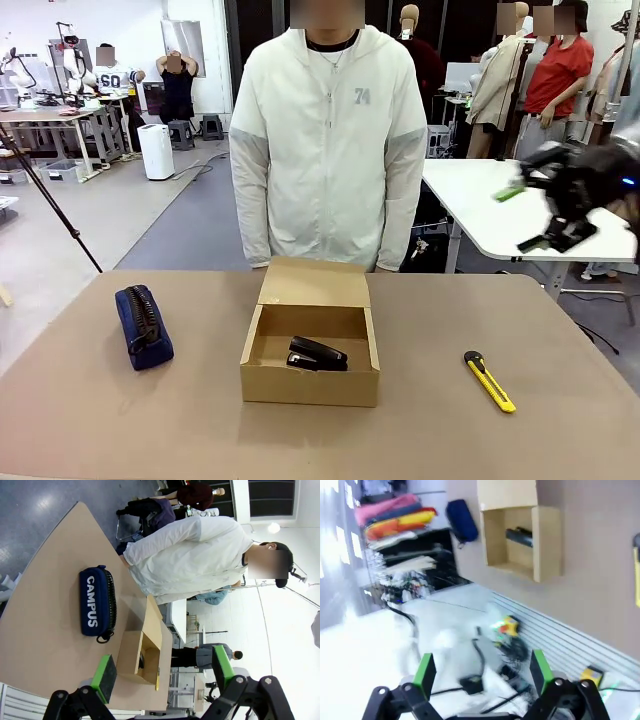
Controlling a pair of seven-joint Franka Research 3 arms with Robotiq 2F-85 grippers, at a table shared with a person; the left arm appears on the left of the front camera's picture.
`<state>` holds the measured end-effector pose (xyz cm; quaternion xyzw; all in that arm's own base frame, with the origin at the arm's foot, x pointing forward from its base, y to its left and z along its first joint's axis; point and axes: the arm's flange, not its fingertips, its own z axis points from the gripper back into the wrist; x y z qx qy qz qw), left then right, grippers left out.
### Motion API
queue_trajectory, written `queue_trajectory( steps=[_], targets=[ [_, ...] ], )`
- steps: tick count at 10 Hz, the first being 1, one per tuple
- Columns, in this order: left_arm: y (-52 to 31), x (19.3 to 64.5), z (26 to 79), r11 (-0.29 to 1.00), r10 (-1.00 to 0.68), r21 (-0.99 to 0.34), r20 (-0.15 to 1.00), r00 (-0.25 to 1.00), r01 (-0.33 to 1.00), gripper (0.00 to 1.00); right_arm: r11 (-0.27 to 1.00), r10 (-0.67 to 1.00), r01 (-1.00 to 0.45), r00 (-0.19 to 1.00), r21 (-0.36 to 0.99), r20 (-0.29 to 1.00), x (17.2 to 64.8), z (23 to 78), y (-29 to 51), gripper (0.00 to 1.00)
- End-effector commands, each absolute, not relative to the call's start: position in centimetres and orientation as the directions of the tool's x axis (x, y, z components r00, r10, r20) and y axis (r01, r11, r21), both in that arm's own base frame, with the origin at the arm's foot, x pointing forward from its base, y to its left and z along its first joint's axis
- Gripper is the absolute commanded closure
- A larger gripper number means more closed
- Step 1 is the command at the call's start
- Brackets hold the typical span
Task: Pack the items into the box.
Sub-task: Pick up the item indicated by the person and place it inside the Mailer Box.
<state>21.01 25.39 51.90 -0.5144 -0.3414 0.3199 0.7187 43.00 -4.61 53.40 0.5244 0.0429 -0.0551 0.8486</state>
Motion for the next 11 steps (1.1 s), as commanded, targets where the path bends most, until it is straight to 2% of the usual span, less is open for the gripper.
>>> queue_trajectory(
  steps=[1,2,3,4,5,11],
  targets=[
    [25.4,21.0,51.9,0.266,0.811,-0.96,0.176,0.558,-0.083,0.0,-0.08,-0.378,0.184,0.904,0.98,-0.201,40.1,49.8,-9.3,0.0],
    [25.4,21.0,51.9,0.266,0.811,-0.96,0.176,0.558,-0.083,0.0,-0.154,-0.422,0.183,0.876,0.971,-0.232,39.2,48.2,-10.9,0.0],
    [25.4,21.0,51.9,0.266,0.811,-0.96,0.176,0.558,-0.083,0.0,-0.177,-0.473,0.181,0.846,0.967,-0.245,38.9,47.0,-11.8,0.0],
    [25.4,21.0,51.9,0.266,0.811,-0.96,0.176,0.558,-0.083,0.0,-0.06,-0.601,0.298,0.751,0.953,-0.273,40.1,46.6,-10.9,0.0],
    [25.4,21.0,51.9,0.266,0.811,-0.96,0.176,0.558,-0.083,0.0,0.026,-0.327,0.294,0.906,0.956,-0.27,38.6,47.0,-13.6,0.0],
    [25.4,21.0,51.9,0.266,0.811,-0.96,0.176,0.558,-0.083,0.0,0.026,-0.327,0.294,0.906,0.956,-0.27,38.6,47.0,-13.6,0.0]
  ],
)
